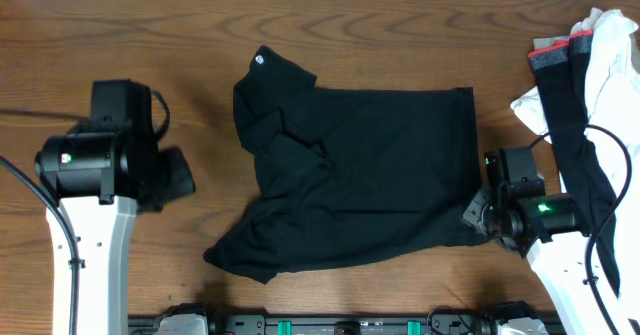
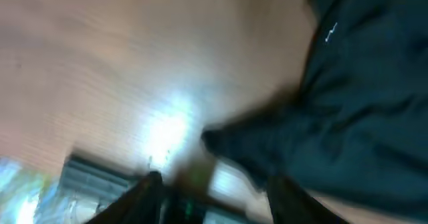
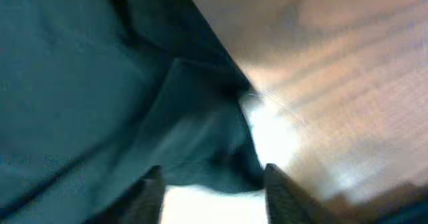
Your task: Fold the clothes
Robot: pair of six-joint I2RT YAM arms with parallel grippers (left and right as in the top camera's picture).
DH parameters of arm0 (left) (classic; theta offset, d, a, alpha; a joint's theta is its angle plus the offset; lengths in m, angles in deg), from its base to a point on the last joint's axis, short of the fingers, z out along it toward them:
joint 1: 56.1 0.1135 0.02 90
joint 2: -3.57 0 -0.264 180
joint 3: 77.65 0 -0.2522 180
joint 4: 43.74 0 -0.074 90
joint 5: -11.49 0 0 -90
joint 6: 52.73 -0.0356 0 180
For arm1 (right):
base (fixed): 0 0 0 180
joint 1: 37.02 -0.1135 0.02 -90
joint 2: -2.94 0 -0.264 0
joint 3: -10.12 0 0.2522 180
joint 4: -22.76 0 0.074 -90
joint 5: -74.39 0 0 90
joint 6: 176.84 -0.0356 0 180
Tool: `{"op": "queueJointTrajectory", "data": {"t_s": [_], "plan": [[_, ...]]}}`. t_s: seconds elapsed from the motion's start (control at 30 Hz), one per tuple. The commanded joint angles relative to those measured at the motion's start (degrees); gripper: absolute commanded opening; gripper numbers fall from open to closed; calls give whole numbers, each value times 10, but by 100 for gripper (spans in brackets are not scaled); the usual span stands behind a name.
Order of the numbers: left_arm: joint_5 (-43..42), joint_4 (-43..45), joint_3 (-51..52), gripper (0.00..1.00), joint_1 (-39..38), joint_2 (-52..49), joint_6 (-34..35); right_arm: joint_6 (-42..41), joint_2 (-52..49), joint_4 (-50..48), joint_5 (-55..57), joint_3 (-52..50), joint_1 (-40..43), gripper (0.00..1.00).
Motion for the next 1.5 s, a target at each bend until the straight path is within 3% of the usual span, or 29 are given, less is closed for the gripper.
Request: {"op": "queueJointTrajectory", "data": {"t_s": [0.0, 0.1, 0.2, 0.27, 0.57, 0.83, 1.03, 1.2, 1.23, 1.27, 1.33, 1.47], "plan": [[-61, 58, 2, 55, 2, -21, -61, 2, 3, -32, 16, 6, 5, 63], [-150, 118, 2, 54, -5, -73, -90, 3, 3, -68, 2, 6, 13, 68], [-175, 161, 2, 54, -38, -143, -125, 98, 1, -142, -70, 6, 20, 68], [-170, 185, 2, 53, -70, -192, -159, 166, -3, -193, -128, 6, 20, 69], [-130, 298, 2, 52, -126, -369, -143, 170, -14, -209, -151, 6, 20, 71], [-120, 372, 2, 48, -129, -421, -142, 170, -17, -202, -150, 6, 20, 68], [3, 379, 2, 36, -138, -424, -134, 170, -18, -203, -150, 6, 20, 68], [6, 373, 2, 30, -139, -428, -134, 170, -18, -203, -150, 6, 20, 68], [0, 370, 2, 31, -141, -428, -134, 170, -18, -203, -150, 6, 20, 68], [-5, 368, 2, 40, -143, -428, -134, 170, -18, -202, -150, 6, 20, 68], [-6, 371, 2, 48, -152, -427, -134, 170, -18, -202, -150, 6, 20, 68], [-5, 396, 1, 50, -172, -426, -120, 172, -18, -202, -149, 6, 20, 68]]}}
